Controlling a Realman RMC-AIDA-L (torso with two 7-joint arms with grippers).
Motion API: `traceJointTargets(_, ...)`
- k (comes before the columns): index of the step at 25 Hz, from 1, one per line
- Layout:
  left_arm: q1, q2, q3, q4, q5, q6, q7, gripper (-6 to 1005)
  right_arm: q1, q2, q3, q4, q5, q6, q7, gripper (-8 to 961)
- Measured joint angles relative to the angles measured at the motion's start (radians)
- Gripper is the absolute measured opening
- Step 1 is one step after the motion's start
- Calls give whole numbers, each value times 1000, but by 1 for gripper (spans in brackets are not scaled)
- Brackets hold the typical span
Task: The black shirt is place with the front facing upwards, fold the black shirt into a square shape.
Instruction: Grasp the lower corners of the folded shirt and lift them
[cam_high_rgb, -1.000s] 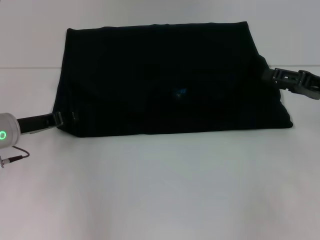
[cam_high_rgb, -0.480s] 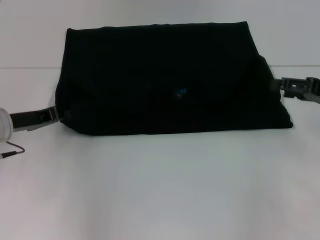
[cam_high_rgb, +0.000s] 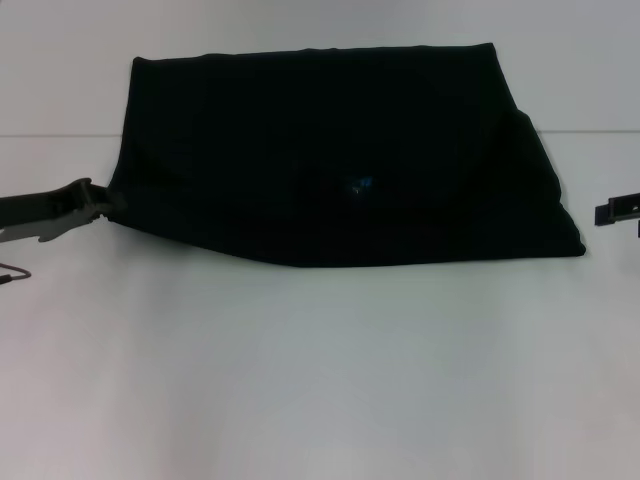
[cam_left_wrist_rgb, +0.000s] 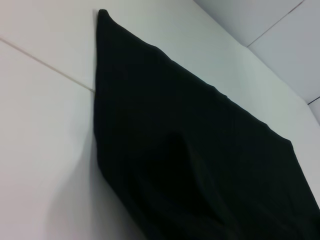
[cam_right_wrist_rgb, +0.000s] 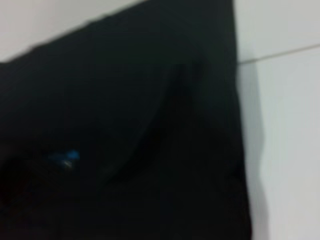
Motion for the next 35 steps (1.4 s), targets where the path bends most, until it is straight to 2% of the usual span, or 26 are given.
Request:
traceJointTargets(4, -4, -4, -2, -3, -1, -3, 4, 63, 39, 44, -3, 7, -98, 38, 17, 802)
traceJointTargets(9, -3, -15, -6, 0, -1, -4, 6, 62, 57, 79, -10, 22, -133, 117, 20, 804)
traceJointTargets(20, 2, -30, -8, 8, -1, -6, 8, 62, 92, 101, -64, 141, -143, 312, 13, 798)
traceJointTargets(32, 5, -35, -20, 8, -1, -10, 11, 62, 112, 106, -103, 195, -143, 369, 22, 788)
traceJointTargets(35, 5, -35, -20, 8, -1, -10, 11, 62, 114, 107, -103, 196, -138, 363, 17, 711)
